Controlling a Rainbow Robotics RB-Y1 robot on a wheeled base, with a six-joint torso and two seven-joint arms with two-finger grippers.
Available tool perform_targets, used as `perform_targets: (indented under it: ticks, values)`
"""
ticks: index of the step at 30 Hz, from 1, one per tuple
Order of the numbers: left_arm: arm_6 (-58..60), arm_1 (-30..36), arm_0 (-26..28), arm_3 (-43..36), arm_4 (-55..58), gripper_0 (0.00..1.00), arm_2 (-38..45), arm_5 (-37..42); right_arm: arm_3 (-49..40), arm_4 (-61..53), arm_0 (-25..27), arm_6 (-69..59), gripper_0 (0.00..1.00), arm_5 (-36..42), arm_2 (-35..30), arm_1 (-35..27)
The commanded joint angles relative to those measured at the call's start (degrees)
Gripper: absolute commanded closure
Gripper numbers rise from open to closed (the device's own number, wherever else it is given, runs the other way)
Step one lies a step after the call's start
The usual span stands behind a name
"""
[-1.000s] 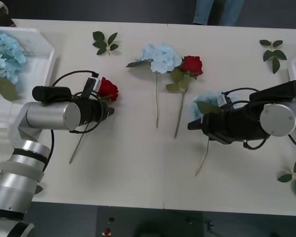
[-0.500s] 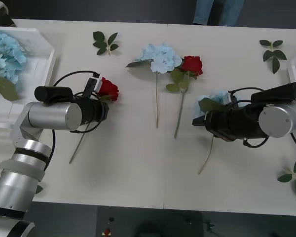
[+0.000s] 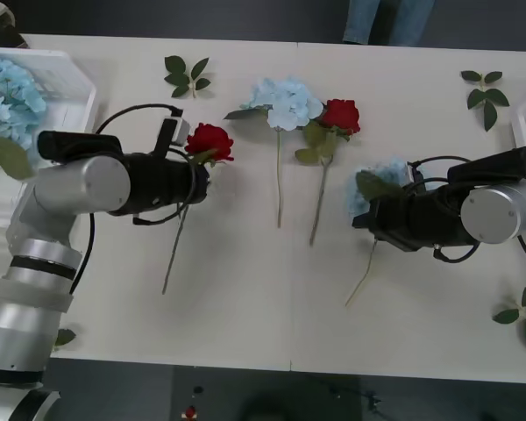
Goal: Put the red flowers into the right box and the blue flowers into the left box
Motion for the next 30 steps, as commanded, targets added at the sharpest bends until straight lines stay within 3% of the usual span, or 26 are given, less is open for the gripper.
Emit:
perform_targets:
  ticks: [1, 15, 17, 18, 19, 21, 23, 30]
  values:
    - [1.40, 0.60, -0.30, -6.11, 7.99, 1.00, 6.03, 6.17, -0.54, 0.28, -1.92, -1.40, 1.00, -0.92, -0.89, -0.67]
    - [-7.57, 0.51, -0.04, -7.07, 37.70, 1.00, 17.72, 22.69, -0.54, 0.28, -1.92, -1.40, 0.99, -0.92, -0.89, -0.67]
    - [-9.32, 0.51, 0.58, -6.99, 41.39, 1.00, 17.54, 22.78, -0.54, 0.28, -1.92, -1.40, 0.85, -0.92, -0.89, -0.67]
    - [-10.29, 0.51, 0.76, -6.99, 42.89, 1.00, 17.28, 22.69, -0.54, 0.28, -1.92, -1.40, 0.68, -1.01, -0.89, -0.67]
    - [-12.14, 0.33, 1.19, -6.99, 44.91, 1.00, 16.84, 22.69, -0.54, 0.19, -1.92, -1.40, 0.44, -1.09, -0.89, -0.76]
    - [-14.86, -0.20, 1.55, -6.99, 47.54, 1.00, 16.31, 22.69, -0.54, 0.28, -1.92, -1.40, 0.16, -1.36, -0.89, -0.67]
    - [-17.23, -0.99, 1.90, -6.99, 49.30, 1.00, 15.78, 22.69, -0.54, 0.19, -1.92, -1.40, 0.00, -1.36, -0.89, -0.76]
    - [-28.13, -3.53, 4.36, -6.99, 52.29, 1.00, 11.92, 17.95, -0.54, -0.95, -1.92, -1.13, 0.00, -1.97, -0.89, -0.84]
